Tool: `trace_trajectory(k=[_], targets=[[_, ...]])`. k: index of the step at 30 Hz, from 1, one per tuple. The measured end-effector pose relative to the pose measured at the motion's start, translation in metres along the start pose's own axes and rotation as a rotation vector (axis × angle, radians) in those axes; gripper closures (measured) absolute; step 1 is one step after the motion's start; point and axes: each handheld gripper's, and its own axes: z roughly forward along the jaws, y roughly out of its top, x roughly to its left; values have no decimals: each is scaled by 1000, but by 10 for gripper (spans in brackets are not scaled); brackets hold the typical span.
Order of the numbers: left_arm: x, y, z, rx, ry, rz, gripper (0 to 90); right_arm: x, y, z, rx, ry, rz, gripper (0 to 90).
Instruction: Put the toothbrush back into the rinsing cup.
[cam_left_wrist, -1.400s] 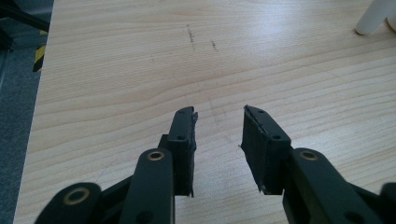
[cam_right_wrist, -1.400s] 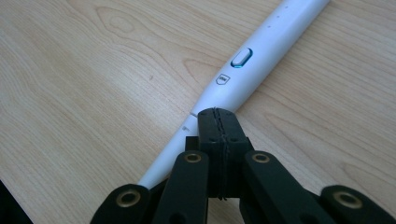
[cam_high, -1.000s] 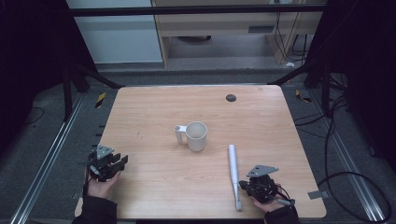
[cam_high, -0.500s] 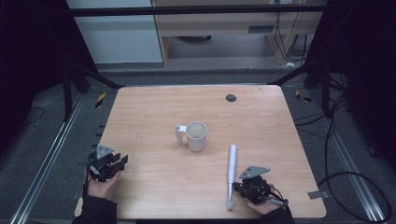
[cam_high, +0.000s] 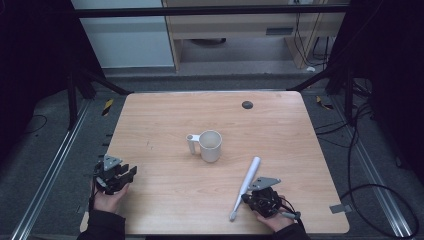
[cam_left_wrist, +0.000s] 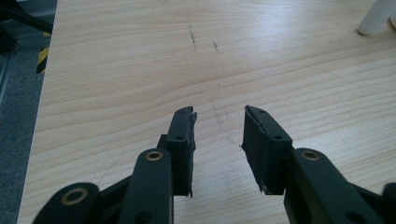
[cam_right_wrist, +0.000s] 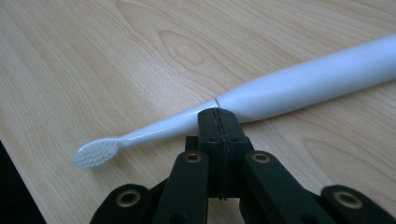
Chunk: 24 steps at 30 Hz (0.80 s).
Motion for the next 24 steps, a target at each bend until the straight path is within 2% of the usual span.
trace_trajectory(k=[17, 21, 24], targets=[[1, 0, 0, 1, 2, 0, 627, 3, 10, 13, 1, 3, -13, 900], [1, 0, 0, 0, 2, -2, 627, 1, 12, 8, -25, 6, -8, 900], [1, 0, 0, 0, 2, -2, 625, -5, 13, 2, -55, -11, 3, 900]])
